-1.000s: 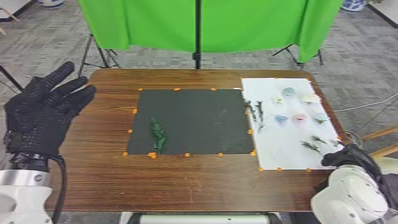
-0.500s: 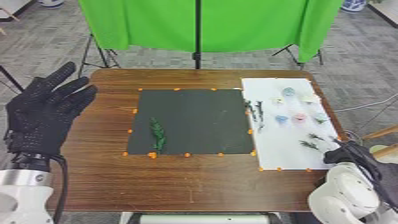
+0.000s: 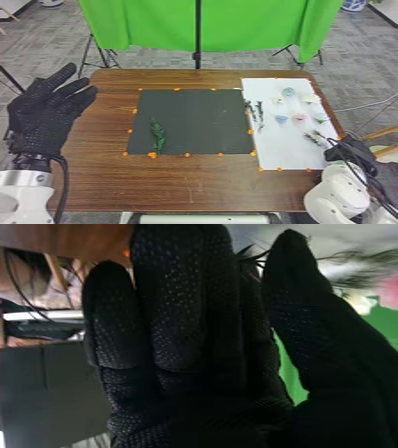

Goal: Arrange flowers

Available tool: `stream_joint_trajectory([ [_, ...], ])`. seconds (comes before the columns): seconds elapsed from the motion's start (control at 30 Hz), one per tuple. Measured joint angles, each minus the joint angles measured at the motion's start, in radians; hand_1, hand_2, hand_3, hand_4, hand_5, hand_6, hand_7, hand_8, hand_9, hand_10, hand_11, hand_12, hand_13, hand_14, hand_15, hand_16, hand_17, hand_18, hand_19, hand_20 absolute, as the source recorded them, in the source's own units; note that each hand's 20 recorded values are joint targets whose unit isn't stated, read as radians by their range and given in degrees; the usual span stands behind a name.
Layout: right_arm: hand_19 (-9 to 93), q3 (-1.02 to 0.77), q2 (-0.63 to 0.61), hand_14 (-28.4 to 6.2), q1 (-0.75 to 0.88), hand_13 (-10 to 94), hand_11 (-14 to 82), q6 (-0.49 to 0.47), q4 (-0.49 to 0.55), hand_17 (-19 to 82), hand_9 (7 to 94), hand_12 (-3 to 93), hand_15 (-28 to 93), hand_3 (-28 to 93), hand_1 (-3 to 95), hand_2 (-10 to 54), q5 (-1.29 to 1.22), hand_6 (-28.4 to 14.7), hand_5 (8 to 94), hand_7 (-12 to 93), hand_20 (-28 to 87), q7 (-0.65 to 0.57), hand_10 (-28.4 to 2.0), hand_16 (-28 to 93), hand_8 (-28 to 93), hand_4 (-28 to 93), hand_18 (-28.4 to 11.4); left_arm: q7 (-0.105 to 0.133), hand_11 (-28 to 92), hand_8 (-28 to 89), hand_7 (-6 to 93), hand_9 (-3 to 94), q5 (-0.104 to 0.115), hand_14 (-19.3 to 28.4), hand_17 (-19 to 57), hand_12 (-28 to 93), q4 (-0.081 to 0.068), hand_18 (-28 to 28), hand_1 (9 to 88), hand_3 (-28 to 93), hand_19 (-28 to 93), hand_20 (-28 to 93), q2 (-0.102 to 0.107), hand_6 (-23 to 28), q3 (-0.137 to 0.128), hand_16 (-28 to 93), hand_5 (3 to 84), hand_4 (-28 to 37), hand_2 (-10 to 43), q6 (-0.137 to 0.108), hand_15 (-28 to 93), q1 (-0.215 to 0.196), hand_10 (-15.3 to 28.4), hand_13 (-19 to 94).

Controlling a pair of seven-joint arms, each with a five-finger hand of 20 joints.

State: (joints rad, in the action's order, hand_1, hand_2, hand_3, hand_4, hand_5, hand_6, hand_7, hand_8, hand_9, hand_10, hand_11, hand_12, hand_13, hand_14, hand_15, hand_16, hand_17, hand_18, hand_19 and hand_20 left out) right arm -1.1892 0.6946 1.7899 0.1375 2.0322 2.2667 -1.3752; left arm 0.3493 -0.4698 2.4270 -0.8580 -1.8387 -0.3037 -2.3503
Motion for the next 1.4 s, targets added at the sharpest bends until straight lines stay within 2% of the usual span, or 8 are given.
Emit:
stream_joint_trajectory([
  [0.17,93,0.006,-0.001,-5.2,-0.003,87,22.4,0.028,-0.008,55,93.5,24.0,52,61,57.9,-9.5,0.002,0.6,85.8,19,11,0.017,-7.9,18,3,-28,-15.9,0.001,29,-10,15.8,33.8,0.001,28.4,-6.9,12,0.000,28.4,21.2,77,67,-13,0.000,10.5,-0.001,-9,36.8,-25.8,8.9,-0.002,50,-0.002,21.8,25],
  [0.37,93,0.009,-0.002,-5.1,0.009,88,26.9,0.112,-0.004,55,93.7,22.0,53,65,56.7,-9.5,0.018,0.1,88.1,19,20,0.021,-8.4,19,4,-28,-17.1,0.001,29,-10,15.9,33.8,0.001,28.4,-6.9,11,0.002,28.4,21.3,77,67,-13,0.000,10.5,-0.008,-9,36.8,-25.7,8.9,-0.004,50,-0.009,21.8,25],
  [0.8,93,0.007,-0.013,-5.5,-0.027,91,31.6,0.137,0.130,57,93.7,20.1,53,68,56.9,-9.5,0.133,-0.8,91.0,18,25,0.002,-9.3,20,7,-28,-17.8,0.000,29,-10,15.8,33.8,0.000,28.4,-6.9,11,0.012,28.4,21.1,77,67,-13,-0.006,10.6,-0.034,-9,36.7,-25.7,8.9,-0.006,50,-0.024,21.8,25],
  [0.93,93,0.098,-0.019,-5.5,-0.131,91,32.1,0.143,0.145,57,93.7,20.1,53,68,56.8,-9.5,0.129,-0.9,91.2,18,26,0.024,-9.4,20,8,-28,-17.9,-0.007,29,-10,15.7,33.8,-0.002,28.4,-6.9,11,0.017,28.4,21.1,77,67,-13,-0.008,10.6,-0.046,-9,36.7,-25.7,8.9,-0.007,50,-0.028,21.8,25],
  [1.1,93,0.314,-0.010,-5.6,-0.345,91,32.7,0.144,0.131,57,93.7,19.7,53,68,56.7,-9.5,0.058,-0.9,91.2,18,27,0.120,-9.4,20,8,-28,-18.0,-0.024,29,-10,15.7,33.8,-0.006,28.4,-6.9,11,0.019,28.4,21.1,77,67,-13,-0.008,10.6,-0.050,-9,36.7,-25.6,8.9,-0.009,50,-0.020,21.9,25],
  [1.3,93,0.557,0.090,-5.6,-0.614,92,33.0,0.134,0.033,57,93.7,19.4,53,69,56.4,-9.5,-0.038,-0.8,91.1,18,27,0.200,-9.4,21,8,-28,-18.1,-0.055,29,-10,15.7,33.8,-0.012,28.4,-6.9,11,0.015,28.4,21.1,77,67,-13,0.000,10.5,-0.029,-9,36.7,-25.6,8.9,-0.010,50,0.031,21.9,25],
  [1.4,93,0.647,0.163,-5.6,-0.723,92,33.7,0.118,-0.031,57,93.7,19.0,53,69,56.3,-9.5,-0.062,-0.8,91.2,18,27,0.217,-9.5,21,8,-28,-18.1,-0.069,29,-10,15.7,33.8,-0.015,28.4,-6.9,11,0.015,28.4,21.2,77,67,-13,0.007,10.5,-0.026,-9,36.7,-25.6,8.9,-0.010,50,0.053,21.9,25],
])
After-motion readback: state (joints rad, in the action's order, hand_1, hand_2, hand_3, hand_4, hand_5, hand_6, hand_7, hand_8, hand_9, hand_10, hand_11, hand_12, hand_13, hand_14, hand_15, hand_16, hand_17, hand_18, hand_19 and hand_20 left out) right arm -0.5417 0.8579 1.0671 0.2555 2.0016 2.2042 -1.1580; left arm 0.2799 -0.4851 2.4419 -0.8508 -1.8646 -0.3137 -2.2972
